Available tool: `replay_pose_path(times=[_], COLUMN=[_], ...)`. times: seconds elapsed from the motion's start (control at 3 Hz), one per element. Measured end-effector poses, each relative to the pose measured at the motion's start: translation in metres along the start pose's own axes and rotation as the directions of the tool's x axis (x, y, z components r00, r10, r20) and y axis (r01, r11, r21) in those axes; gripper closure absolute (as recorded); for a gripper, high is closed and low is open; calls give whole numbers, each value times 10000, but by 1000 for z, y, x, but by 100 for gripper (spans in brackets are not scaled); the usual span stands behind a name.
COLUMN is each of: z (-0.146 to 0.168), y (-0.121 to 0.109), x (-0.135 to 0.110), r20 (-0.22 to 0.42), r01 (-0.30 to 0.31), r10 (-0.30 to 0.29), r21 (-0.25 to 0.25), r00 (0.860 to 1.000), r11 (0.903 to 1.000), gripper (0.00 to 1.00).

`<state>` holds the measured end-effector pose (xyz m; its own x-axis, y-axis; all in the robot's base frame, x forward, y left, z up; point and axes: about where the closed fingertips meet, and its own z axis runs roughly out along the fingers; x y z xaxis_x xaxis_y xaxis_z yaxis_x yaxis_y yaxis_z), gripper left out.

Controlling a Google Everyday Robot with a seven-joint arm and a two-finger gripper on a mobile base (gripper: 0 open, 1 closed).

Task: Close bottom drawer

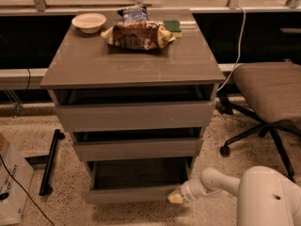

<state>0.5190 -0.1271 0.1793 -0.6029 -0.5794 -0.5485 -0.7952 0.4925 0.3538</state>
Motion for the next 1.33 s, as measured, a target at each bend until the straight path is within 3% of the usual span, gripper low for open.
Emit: replay_pose_path(times=[0.33, 1.0, 1.33], z=[0, 17, 17], y=[1, -54, -54], x=[1, -21, -21], r20=[0, 398, 398], r01=[0, 185, 185], r10=[0, -224, -224], r21=[0, 962, 962], r00=[10000, 9990, 9990], r11=[10000, 9952, 9952], gripper=[100, 100, 100])
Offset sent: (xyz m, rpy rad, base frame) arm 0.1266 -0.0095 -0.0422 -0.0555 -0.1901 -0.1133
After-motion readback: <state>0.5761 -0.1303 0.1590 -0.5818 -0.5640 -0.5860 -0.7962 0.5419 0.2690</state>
